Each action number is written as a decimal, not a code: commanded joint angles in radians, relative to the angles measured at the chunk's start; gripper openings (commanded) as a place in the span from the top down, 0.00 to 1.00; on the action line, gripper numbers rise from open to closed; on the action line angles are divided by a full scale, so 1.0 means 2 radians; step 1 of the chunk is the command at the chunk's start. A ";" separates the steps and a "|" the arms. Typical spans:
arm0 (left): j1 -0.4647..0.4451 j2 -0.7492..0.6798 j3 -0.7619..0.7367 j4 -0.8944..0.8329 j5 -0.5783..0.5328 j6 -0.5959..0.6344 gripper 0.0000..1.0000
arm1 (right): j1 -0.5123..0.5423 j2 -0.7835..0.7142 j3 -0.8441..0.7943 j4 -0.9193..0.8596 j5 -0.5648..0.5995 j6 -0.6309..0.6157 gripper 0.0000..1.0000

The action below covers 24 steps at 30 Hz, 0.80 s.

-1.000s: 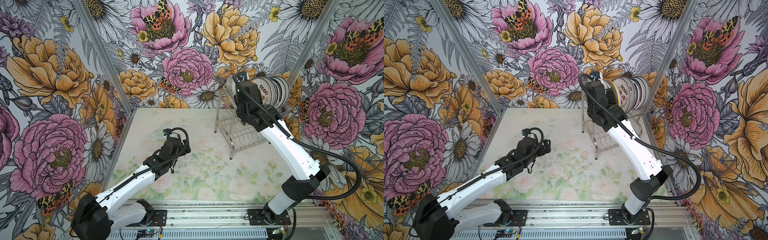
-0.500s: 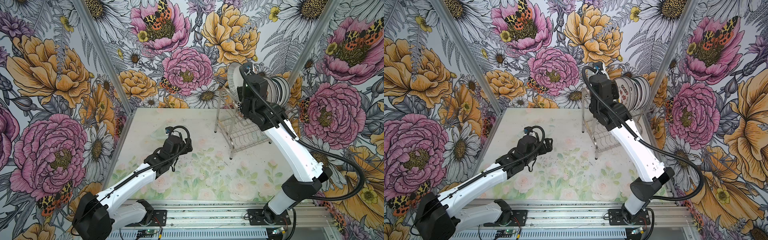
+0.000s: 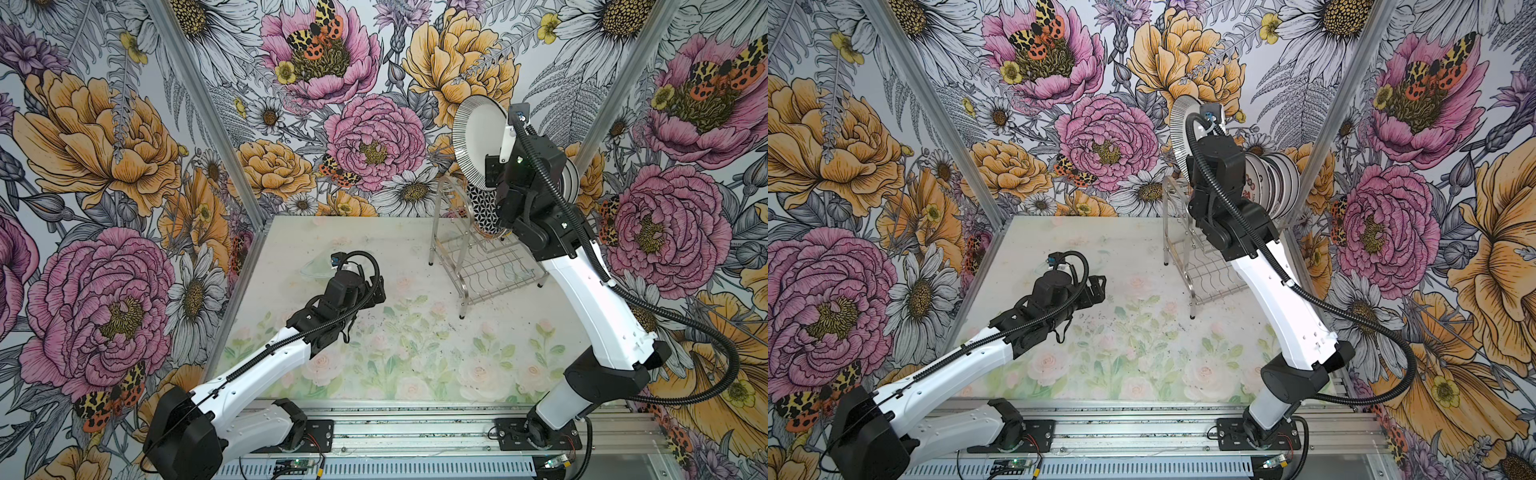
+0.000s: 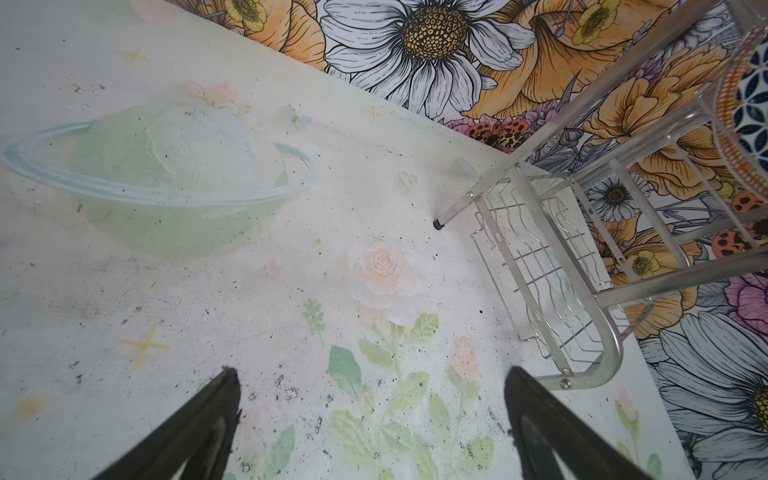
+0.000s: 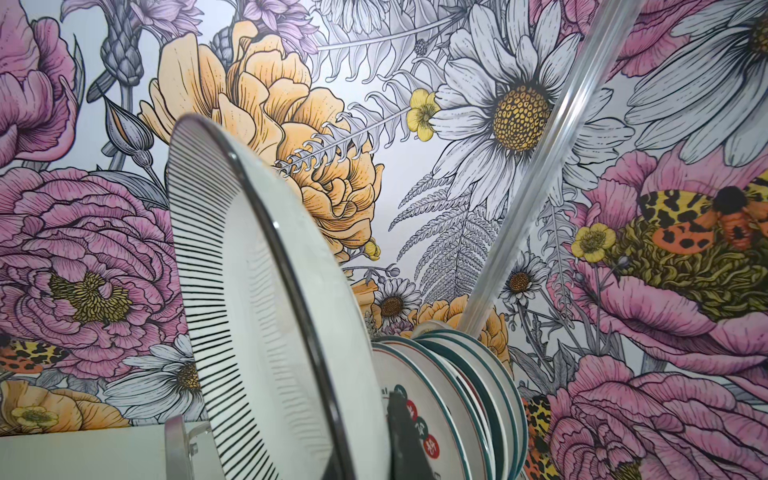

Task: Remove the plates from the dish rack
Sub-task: 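Pull the striped plate toward the left gripper while the left arm reaches in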

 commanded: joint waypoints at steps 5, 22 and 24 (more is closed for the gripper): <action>0.007 -0.001 0.009 0.008 0.011 0.014 0.01 | 0.004 -0.058 -0.013 0.040 -0.082 0.096 1.00; 0.086 -0.070 -0.023 -0.022 0.082 0.017 0.01 | -0.003 -0.058 -0.075 -0.027 -0.390 0.323 1.00; 0.098 -0.086 -0.033 -0.029 0.091 0.021 0.01 | -0.005 -0.056 -0.099 -0.025 -0.424 0.347 1.00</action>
